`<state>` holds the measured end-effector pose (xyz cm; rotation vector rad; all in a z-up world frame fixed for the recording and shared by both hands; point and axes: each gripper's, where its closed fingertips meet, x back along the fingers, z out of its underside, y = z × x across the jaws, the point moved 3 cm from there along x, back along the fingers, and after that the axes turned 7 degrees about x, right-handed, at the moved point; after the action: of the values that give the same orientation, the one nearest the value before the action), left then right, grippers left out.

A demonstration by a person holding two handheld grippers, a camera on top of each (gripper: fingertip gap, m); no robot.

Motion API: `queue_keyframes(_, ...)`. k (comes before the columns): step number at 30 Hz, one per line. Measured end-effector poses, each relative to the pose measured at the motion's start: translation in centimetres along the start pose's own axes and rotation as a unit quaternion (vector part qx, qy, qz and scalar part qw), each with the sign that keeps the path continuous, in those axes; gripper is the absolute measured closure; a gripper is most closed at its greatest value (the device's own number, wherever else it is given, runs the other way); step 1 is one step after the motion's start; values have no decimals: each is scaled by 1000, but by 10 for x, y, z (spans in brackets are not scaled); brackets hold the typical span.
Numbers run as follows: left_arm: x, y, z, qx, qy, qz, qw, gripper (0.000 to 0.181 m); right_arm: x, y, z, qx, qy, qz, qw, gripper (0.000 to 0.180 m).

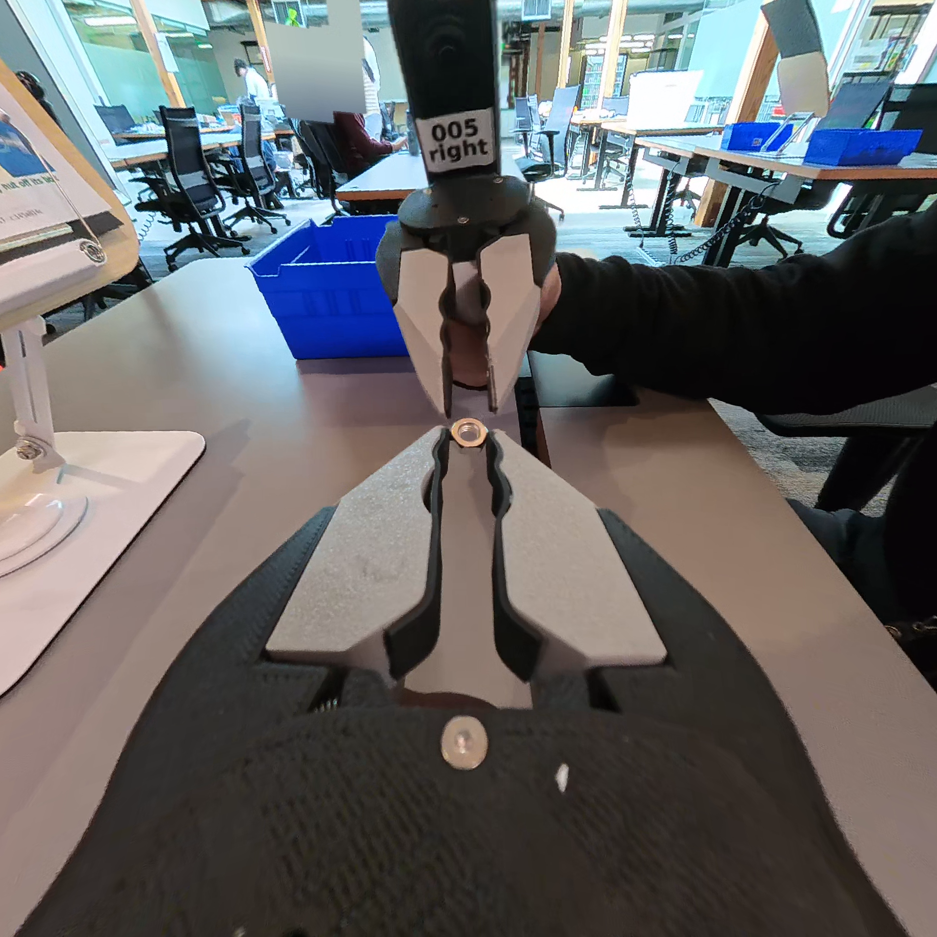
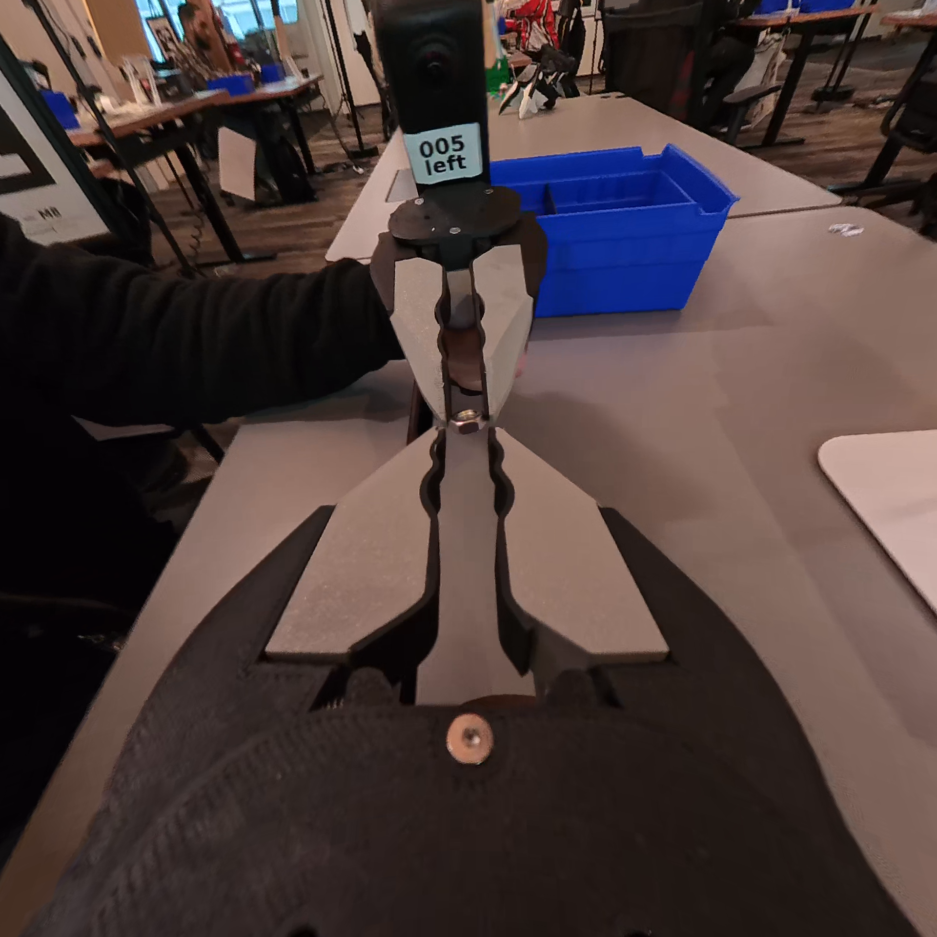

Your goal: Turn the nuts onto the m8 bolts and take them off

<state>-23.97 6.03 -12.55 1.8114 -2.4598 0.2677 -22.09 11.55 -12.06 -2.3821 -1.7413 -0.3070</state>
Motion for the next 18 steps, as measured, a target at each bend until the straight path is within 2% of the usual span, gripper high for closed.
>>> queue_keyframes(3,1,-1,-2,-4,-5,0,1000,169,-4,-1,0,-64,-3,-17,998,154)
queue_keyframes(7,-1,-1,0,-12,1,-4,1000,169,-8,3,-2,-113,-10,-42,993,155)
queue_keyframes(10,0,-3,-3,-25,-10,-4,1000,169,-8,-2,-3,-138,-10,-28,990,168)
queue_keyframes(18,-3,-4,-7,-69,-14,-28,997,169,-6,-6,-3,-217,-28,-40,975,177)
